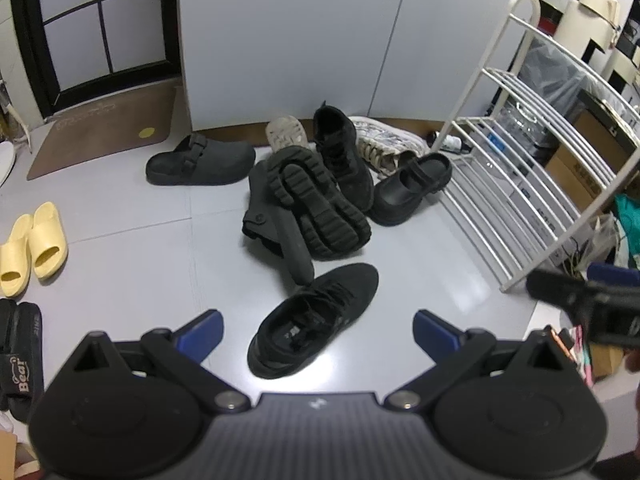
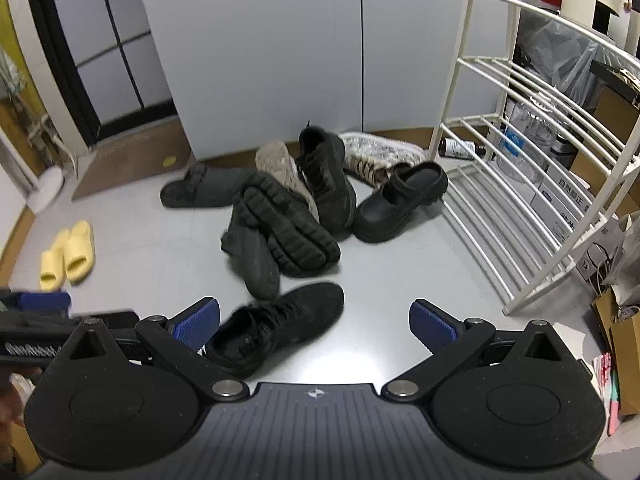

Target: Organize scattered shoes

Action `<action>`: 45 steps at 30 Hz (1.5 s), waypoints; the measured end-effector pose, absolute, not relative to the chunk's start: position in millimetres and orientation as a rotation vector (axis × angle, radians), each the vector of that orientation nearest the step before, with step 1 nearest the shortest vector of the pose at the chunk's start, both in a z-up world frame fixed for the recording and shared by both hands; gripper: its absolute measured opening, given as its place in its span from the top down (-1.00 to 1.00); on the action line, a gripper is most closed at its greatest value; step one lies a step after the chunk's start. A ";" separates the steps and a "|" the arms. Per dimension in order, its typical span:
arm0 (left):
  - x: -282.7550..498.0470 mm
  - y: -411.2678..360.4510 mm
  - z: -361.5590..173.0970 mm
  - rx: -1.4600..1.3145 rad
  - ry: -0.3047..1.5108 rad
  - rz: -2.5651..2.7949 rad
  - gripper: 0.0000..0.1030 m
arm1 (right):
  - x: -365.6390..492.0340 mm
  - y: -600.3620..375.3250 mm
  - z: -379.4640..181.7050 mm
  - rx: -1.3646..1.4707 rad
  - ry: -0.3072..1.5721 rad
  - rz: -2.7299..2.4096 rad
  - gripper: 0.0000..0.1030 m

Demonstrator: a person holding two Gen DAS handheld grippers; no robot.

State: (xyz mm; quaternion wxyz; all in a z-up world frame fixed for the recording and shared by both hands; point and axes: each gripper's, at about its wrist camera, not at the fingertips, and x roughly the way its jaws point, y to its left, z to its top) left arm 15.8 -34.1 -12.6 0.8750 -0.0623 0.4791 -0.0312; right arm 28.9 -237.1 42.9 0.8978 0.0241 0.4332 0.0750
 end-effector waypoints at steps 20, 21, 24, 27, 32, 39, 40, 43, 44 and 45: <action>75.0 -36.9 -35.1 -0.203 1.063 -0.067 -0.91 | 88.9 -246.5 31.5 0.045 0.968 0.217 -1.00; 78.5 -35.3 -35.9 -0.207 1.064 -0.065 -0.91 | 91.0 -246.7 30.4 0.054 0.976 0.231 -1.00; 85.6 -34.5 -42.0 -0.214 1.079 -0.064 -0.91 | 100.0 -248.3 28.4 0.051 0.978 0.243 -1.00; 94.6 -33.0 -48.7 -0.248 1.097 -0.092 -0.82 | 108.0 -248.2 26.4 0.023 0.962 0.248 -1.00; 104.2 -26.0 -53.6 -0.251 1.103 -0.094 -0.80 | 118.8 -245.7 15.7 -0.001 0.973 0.279 -1.00; 117.4 -31.2 -63.3 -0.152 1.140 -0.128 -0.80 | 133.6 -249.2 -4.2 0.076 1.025 0.355 -1.00; 118.7 -27.7 -63.3 -0.166 1.145 -0.116 -0.80 | 135.7 -248.1 -9.7 0.042 1.016 0.359 -1.00; 119.5 -18.2 -60.0 -0.210 1.137 -0.102 -0.80 | 146.0 -253.8 -23.4 0.026 1.016 0.355 -1.00; 119.9 -18.3 -60.8 -0.201 1.137 -0.104 -0.81 | 150.9 -258.8 -26.9 0.049 1.024 0.349 -1.00; 120.4 -18.5 -61.6 -0.192 1.137 -0.107 -0.81 | 154.9 -263.8 -29.6 0.074 1.027 0.343 -1.00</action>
